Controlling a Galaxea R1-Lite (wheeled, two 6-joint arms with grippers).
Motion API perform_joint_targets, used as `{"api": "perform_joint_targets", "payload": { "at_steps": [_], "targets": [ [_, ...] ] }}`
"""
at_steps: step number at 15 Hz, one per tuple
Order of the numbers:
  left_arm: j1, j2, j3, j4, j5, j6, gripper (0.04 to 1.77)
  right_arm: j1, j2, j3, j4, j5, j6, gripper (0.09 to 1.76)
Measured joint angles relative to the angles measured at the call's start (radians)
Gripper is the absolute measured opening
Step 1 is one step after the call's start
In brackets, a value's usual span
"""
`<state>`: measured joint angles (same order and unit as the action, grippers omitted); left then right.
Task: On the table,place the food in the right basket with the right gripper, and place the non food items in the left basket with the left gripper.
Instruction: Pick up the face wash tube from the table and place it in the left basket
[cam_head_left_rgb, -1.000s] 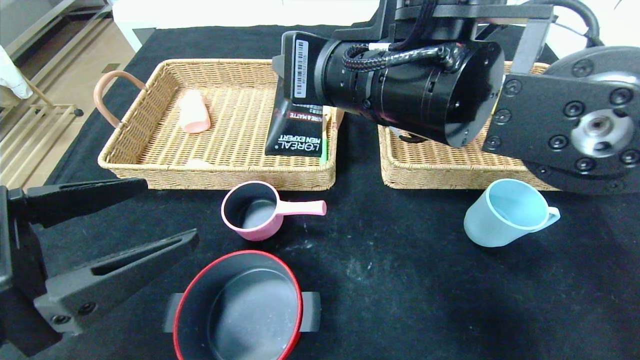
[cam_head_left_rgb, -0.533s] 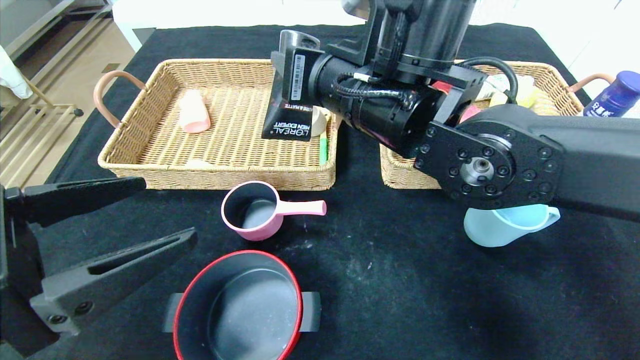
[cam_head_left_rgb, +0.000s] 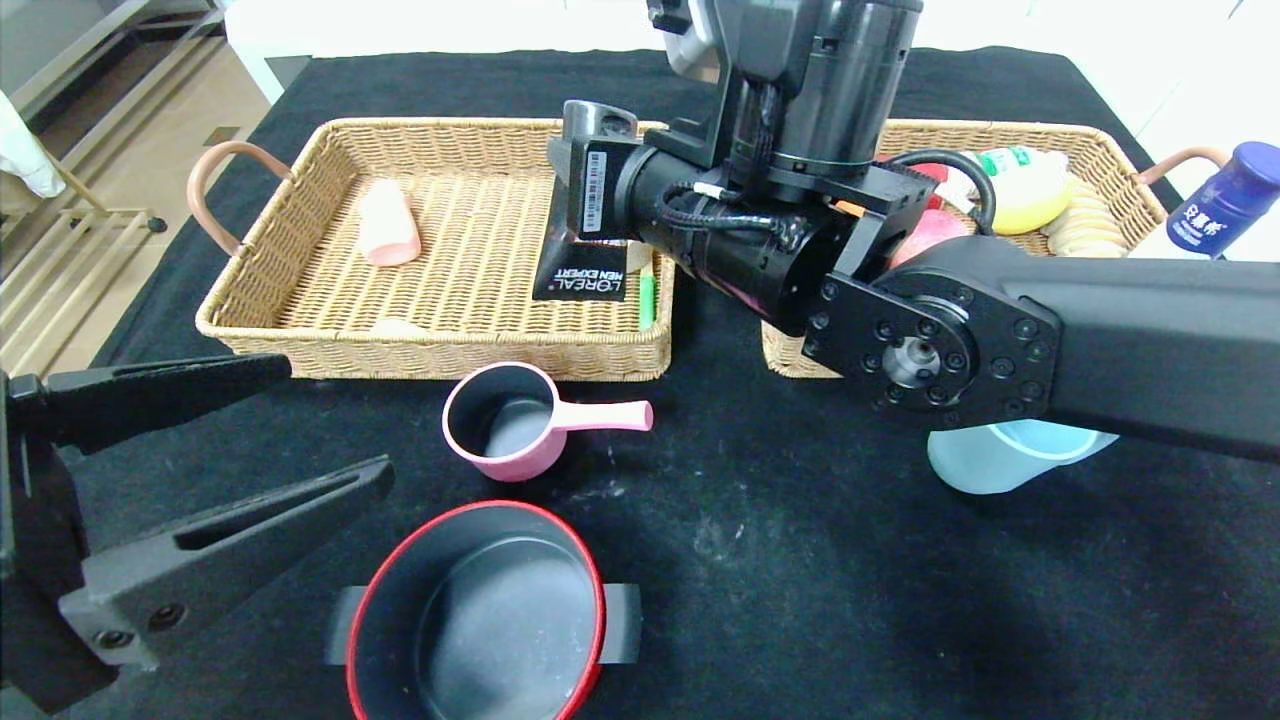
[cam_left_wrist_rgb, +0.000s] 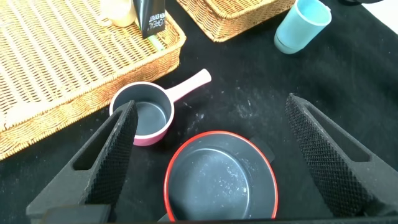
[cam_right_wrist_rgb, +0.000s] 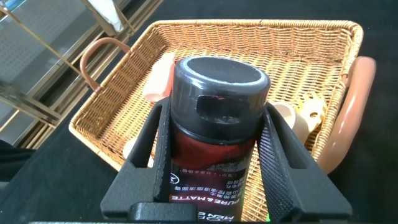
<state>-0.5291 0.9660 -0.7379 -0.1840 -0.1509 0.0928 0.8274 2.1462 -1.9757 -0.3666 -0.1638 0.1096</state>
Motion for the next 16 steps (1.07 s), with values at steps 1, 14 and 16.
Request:
{"api": "perform_joint_targets", "payload": {
  "at_steps": [1, 14, 16],
  "targets": [
    [0.0, 0.0, 0.0, -0.001, 0.0, 0.0, 1.72, -0.001, 0.003, 0.0, 0.0, -0.001, 0.0, 0.87],
    [0.0, -0.003, 0.001, -0.003, 0.001, 0.0, 1.72, -0.014, 0.026, 0.0, -0.012, -0.024, -0.036, 1.14],
    [0.0, -0.001, 0.002, -0.003, 0.0, 0.0, 1.72, -0.013, 0.027, 0.0, -0.013, -0.024, -0.036, 1.28]
  ]
}}
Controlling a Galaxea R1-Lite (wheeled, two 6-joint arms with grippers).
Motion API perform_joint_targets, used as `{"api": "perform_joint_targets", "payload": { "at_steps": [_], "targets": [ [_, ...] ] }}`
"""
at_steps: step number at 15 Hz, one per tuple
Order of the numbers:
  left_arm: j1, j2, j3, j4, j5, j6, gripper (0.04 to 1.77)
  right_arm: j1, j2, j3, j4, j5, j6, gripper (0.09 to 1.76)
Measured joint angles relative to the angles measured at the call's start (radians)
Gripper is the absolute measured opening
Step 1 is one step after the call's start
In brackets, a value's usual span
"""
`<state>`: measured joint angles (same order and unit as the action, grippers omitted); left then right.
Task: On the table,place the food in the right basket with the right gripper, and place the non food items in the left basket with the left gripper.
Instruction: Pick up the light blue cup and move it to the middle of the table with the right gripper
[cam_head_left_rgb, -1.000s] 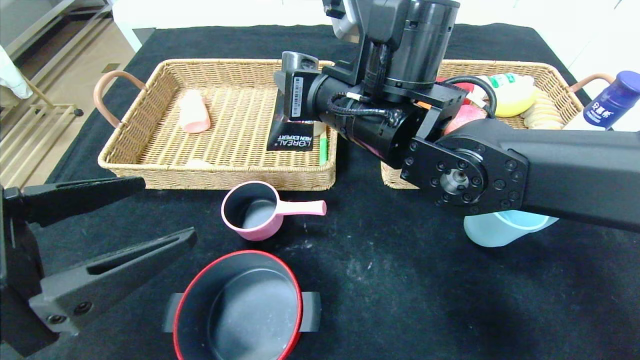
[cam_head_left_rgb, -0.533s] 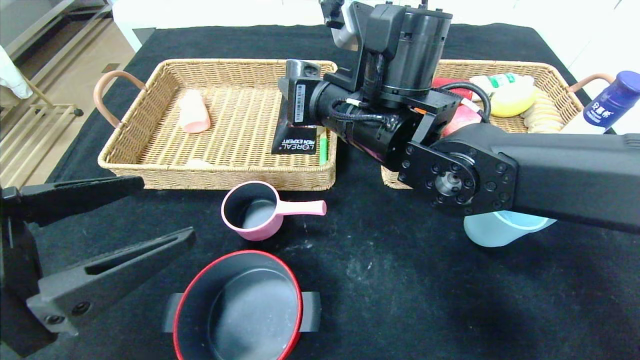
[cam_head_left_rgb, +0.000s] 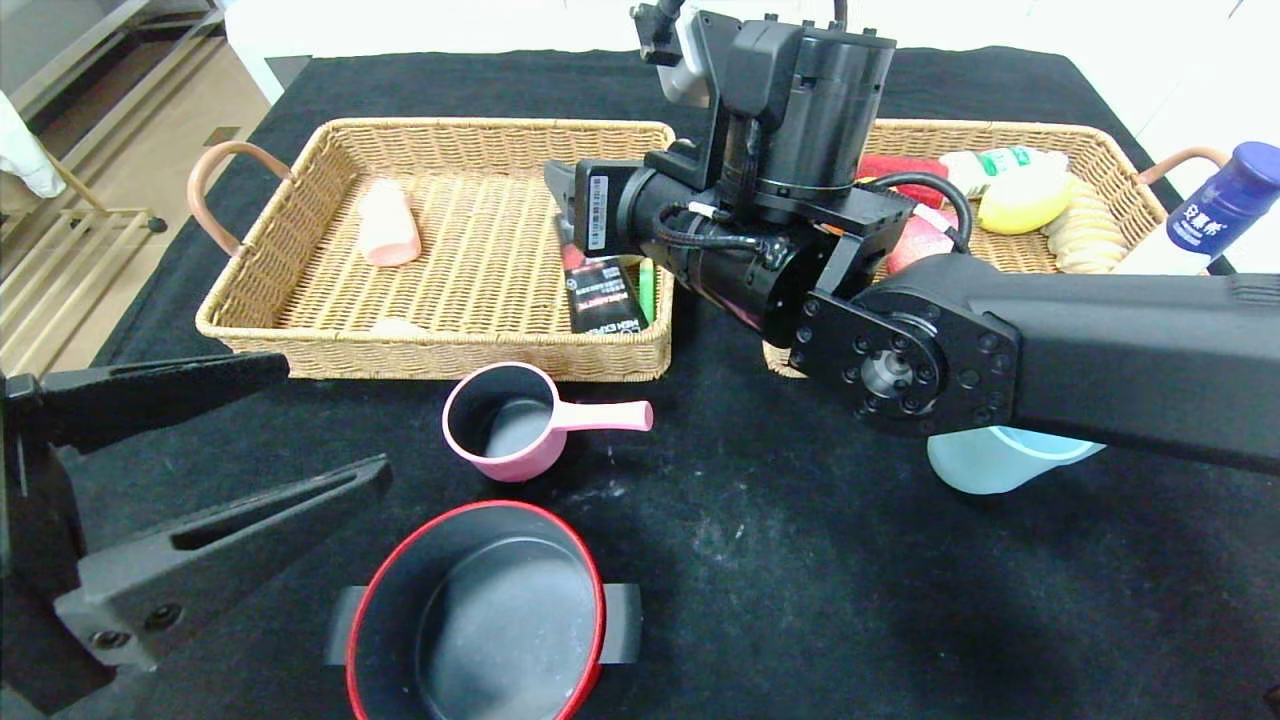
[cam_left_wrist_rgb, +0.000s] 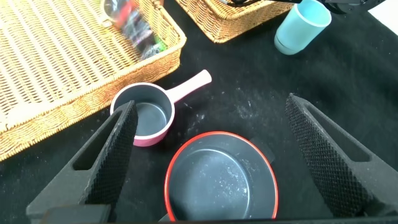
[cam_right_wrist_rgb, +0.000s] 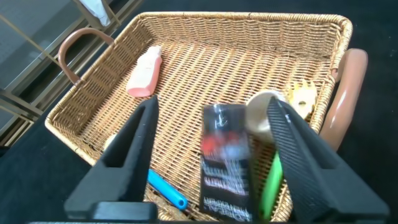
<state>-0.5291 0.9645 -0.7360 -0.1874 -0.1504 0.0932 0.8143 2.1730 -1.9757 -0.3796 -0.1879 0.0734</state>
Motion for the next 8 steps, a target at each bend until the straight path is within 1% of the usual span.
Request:
{"api": "perform_joint_targets", "payload": {
  "at_steps": [3, 6, 7, 8],
  "targets": [
    [0.0, 0.0, 0.001, 0.0, 0.0, 0.0, 1.72, 0.003, -0.003, 0.001, 0.002, -0.004, -0.001, 1.42],
    [0.0, 0.0, 0.0, 0.0, 0.0, 0.0, 1.72, 0.011, -0.026, 0.029, 0.013, -0.022, -0.027, 1.51],
    [0.0, -0.001, 0.0, 0.0, 0.0, 0.0, 1.72, 0.014, -0.038, 0.041, 0.023, -0.036, -0.04, 1.53],
    [0.0, -0.001, 0.0, 0.0, 0.0, 0.0, 1.72, 0.017, -0.06, 0.06, 0.065, -0.057, -0.053, 1.55]
  ]
}}
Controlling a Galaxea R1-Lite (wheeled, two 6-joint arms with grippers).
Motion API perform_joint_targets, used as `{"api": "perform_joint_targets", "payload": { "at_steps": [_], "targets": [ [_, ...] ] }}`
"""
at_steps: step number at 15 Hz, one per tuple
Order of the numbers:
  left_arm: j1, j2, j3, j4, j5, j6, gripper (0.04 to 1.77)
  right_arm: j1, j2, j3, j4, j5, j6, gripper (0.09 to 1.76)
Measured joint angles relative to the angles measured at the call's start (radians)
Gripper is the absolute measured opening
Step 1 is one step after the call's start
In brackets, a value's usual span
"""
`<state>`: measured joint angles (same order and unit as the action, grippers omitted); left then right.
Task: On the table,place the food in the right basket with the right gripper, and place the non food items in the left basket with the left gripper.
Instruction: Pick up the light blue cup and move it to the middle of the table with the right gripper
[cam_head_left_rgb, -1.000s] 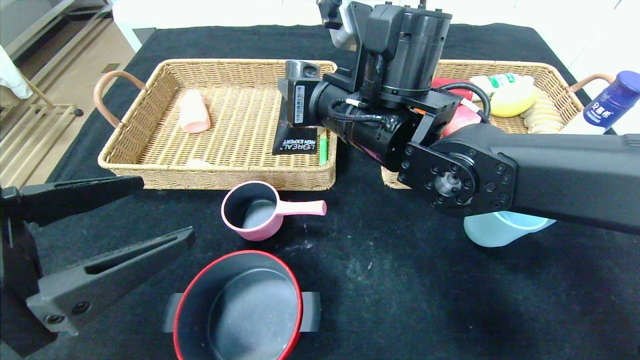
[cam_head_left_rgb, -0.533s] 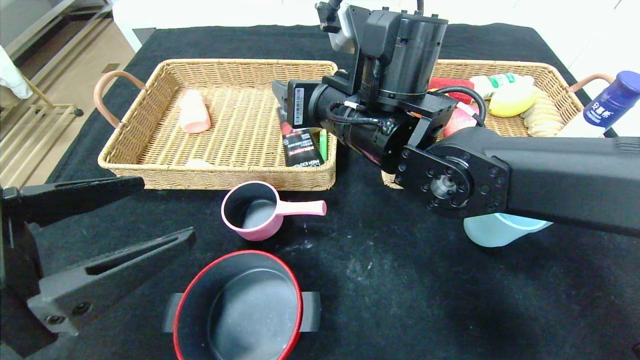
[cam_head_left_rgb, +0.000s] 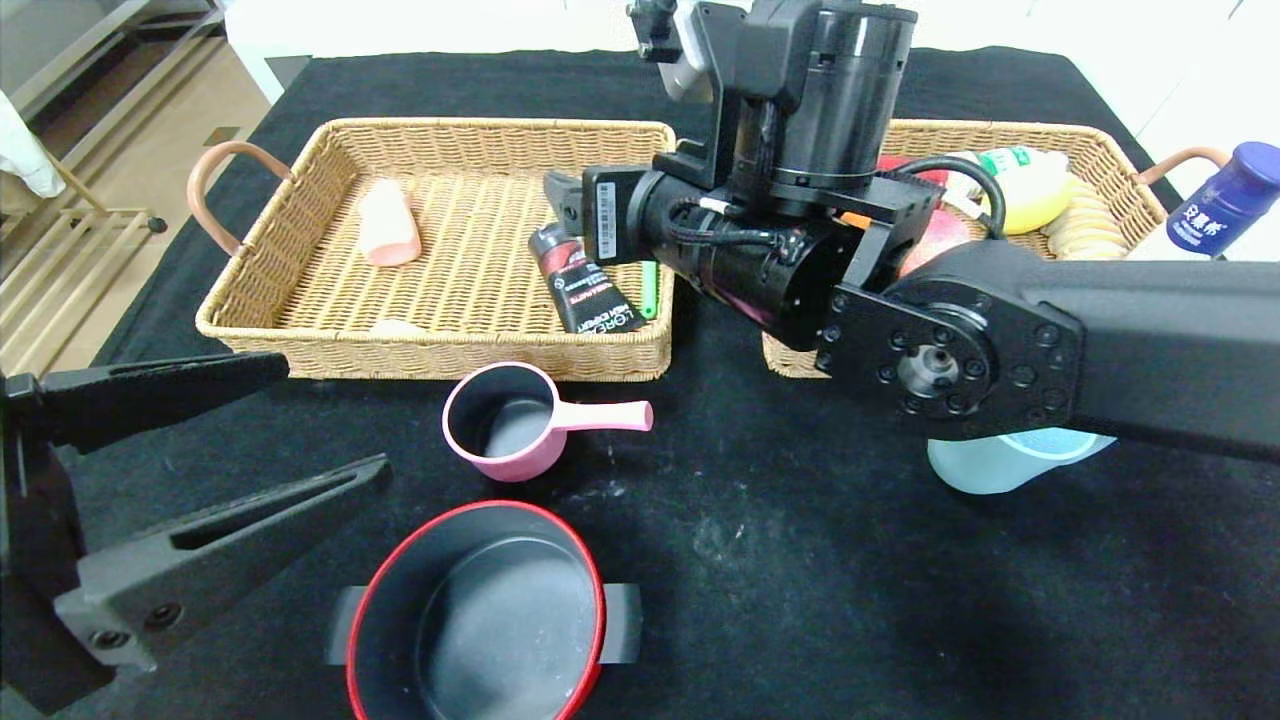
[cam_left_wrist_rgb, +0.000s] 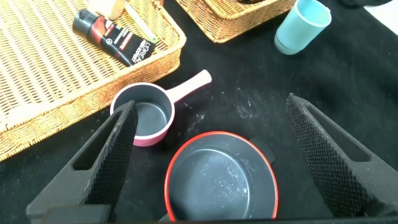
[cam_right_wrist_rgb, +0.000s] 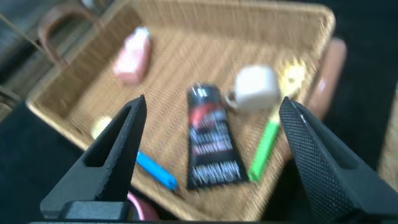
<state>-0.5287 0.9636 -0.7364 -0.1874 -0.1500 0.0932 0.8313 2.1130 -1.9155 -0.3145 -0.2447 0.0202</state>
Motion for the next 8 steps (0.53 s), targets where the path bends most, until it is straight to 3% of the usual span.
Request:
{"api": "perform_joint_targets", "payload": {
  "at_steps": [4, 8],
  "targets": [
    [0.0, -0.002, -0.001, 0.009, 0.0, 0.0, 1.72, 0.018, -0.111, 0.04, 0.238, -0.117, -0.014, 1.62],
    [0.0, -0.002, -0.002, 0.009, 0.0, 0.0, 1.72, 0.024, -0.236, 0.047, 0.561, -0.182, 0.004, 1.65]
  ]
}}
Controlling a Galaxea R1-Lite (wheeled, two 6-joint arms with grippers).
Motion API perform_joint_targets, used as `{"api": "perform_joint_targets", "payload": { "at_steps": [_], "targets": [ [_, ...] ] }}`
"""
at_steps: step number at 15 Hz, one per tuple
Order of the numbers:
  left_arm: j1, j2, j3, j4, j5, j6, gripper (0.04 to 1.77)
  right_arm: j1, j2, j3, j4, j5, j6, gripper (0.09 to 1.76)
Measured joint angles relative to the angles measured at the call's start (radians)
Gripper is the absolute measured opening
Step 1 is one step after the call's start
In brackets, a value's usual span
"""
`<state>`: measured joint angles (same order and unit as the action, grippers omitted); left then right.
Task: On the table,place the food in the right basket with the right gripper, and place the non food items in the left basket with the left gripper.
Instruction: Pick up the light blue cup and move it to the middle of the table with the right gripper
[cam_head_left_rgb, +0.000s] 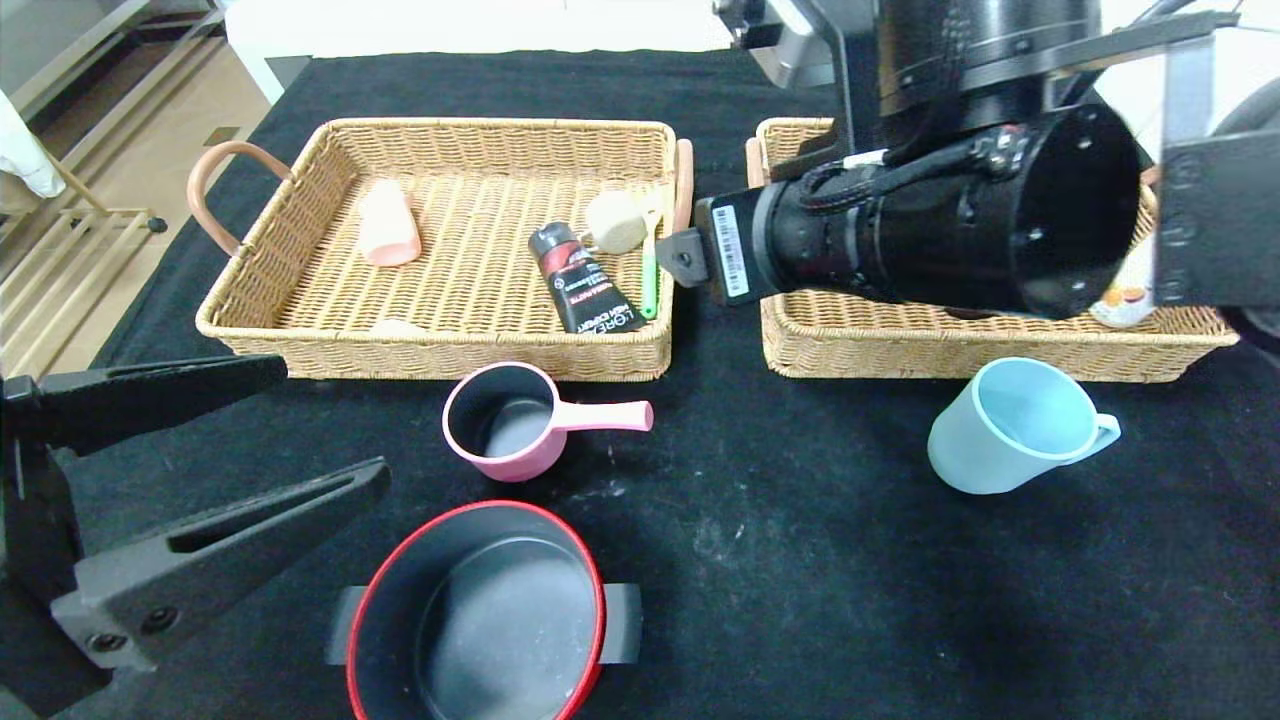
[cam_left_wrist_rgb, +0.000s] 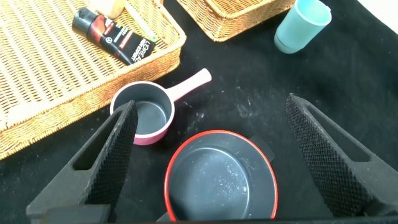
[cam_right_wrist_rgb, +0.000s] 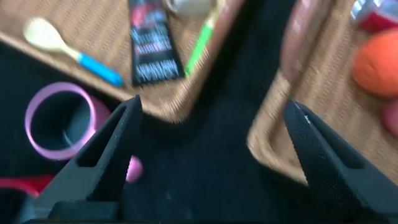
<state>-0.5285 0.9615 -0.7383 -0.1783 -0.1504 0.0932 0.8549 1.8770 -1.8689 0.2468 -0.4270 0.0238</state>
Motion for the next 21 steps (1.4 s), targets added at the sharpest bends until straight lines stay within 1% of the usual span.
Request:
{"api": "perform_joint_targets", "payload": {
  "at_steps": [3, 4, 6, 8, 11, 14, 19, 21],
  "targets": [
    [-0.001, 0.003, 0.001, 0.0, 0.0, 0.0, 1.72, -0.011, -0.073, -0.007, 0.236, -0.052, 0.031, 1.67],
    [-0.001, 0.004, 0.002, 0.0, 0.0, 0.0, 1.72, -0.021, -0.092, -0.016, 0.338, -0.073, 0.059, 1.68],
    [-0.001, 0.007, 0.004, 0.0, 0.0, 0.0, 1.72, -0.047, -0.114, -0.055, 0.531, -0.091, 0.16, 1.68],
    [-0.001, 0.011, 0.006, 0.002, -0.001, 0.0, 1.72, -0.081, -0.125, -0.087, 0.654, -0.096, 0.255, 1.69],
    [-0.001, 0.016, 0.007, 0.001, -0.002, 0.001, 1.72, -0.123, -0.127, -0.099, 0.753, -0.096, 0.321, 1.7],
    [-0.001, 0.017, 0.007, 0.001, -0.002, 0.001, 1.72, -0.135, -0.113, -0.099, 0.815, -0.095, 0.372, 1.7],
    [-0.001, 0.017, 0.007, 0.0, -0.002, 0.001, 1.72, -0.126, -0.081, -0.093, 0.868, -0.087, 0.444, 1.7],
    [-0.001, 0.016, 0.007, 0.0, -0.001, 0.001, 1.72, -0.127, -0.061, -0.089, 0.869, -0.056, 0.471, 1.7]
  ]
}}
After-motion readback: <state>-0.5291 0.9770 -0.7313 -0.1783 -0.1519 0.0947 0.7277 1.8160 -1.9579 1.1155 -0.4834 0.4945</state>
